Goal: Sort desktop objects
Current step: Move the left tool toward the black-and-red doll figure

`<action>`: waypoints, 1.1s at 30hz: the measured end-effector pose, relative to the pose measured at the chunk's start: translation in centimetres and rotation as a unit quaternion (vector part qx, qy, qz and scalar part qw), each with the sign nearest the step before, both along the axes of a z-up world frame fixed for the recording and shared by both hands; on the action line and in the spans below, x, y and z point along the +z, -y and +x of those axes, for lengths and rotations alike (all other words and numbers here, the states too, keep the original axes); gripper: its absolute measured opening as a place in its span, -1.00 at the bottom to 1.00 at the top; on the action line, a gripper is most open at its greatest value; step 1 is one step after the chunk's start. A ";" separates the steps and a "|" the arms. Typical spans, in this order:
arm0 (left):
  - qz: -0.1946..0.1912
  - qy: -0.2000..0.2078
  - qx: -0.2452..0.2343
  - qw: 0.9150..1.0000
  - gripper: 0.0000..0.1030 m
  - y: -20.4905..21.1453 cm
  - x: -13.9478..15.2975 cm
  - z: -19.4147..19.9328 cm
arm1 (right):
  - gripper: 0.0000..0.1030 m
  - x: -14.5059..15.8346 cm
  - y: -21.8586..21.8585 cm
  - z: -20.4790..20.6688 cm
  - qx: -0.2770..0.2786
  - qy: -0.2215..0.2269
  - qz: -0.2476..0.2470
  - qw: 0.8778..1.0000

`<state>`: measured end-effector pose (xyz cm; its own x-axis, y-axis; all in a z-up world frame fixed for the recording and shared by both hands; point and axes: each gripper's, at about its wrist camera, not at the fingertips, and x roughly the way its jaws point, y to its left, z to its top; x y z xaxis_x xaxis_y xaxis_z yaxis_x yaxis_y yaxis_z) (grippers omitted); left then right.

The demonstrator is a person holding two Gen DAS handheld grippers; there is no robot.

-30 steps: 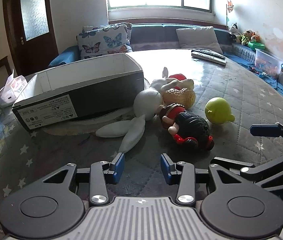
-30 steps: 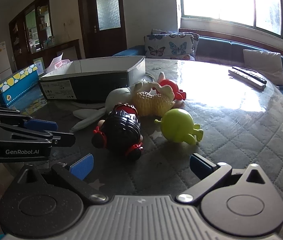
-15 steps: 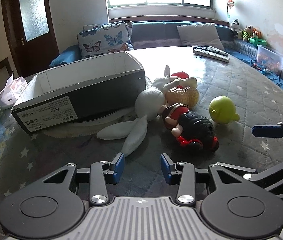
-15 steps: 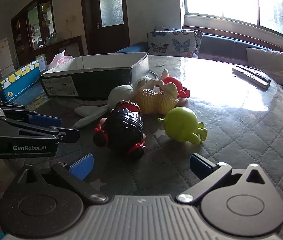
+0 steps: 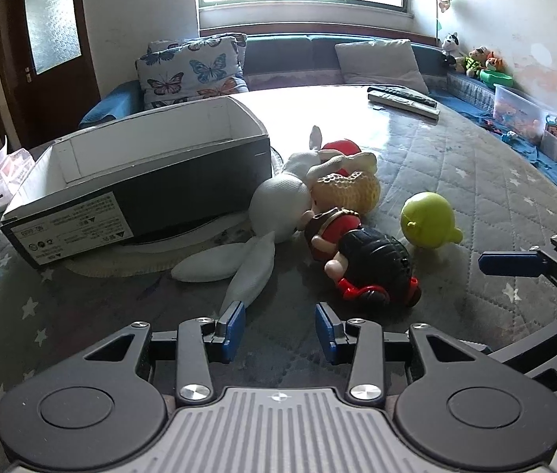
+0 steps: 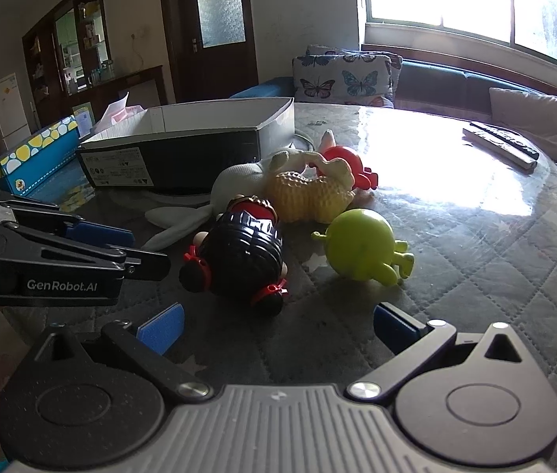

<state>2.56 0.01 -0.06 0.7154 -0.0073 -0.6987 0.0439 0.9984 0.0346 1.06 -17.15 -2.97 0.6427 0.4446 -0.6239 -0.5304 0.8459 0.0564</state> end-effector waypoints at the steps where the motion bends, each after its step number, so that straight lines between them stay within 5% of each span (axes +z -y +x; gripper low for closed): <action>1: 0.000 0.000 0.000 1.000 -0.18 0.0 0.0 0.1 | 1.00 0.0 0.2 0.2 -0.001 -0.001 0.002 1.000; 23: -0.027 -0.004 -0.004 1.000 -0.18 -1.3 1.1 2.1 | 1.00 0.8 -1.6 0.4 0.030 -0.016 0.007 0.999; 33: -0.050 -0.005 -0.027 0.998 -0.18 -1.4 2.2 2.8 | 0.89 1.7 -1.3 3.8 0.054 -0.025 0.007 0.998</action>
<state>5.37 1.45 2.18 0.7045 -0.1165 -0.7000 0.0981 0.9930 -0.0665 4.83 -15.90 -1.30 0.5585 0.5184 -0.6476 -0.6154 0.7824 0.0957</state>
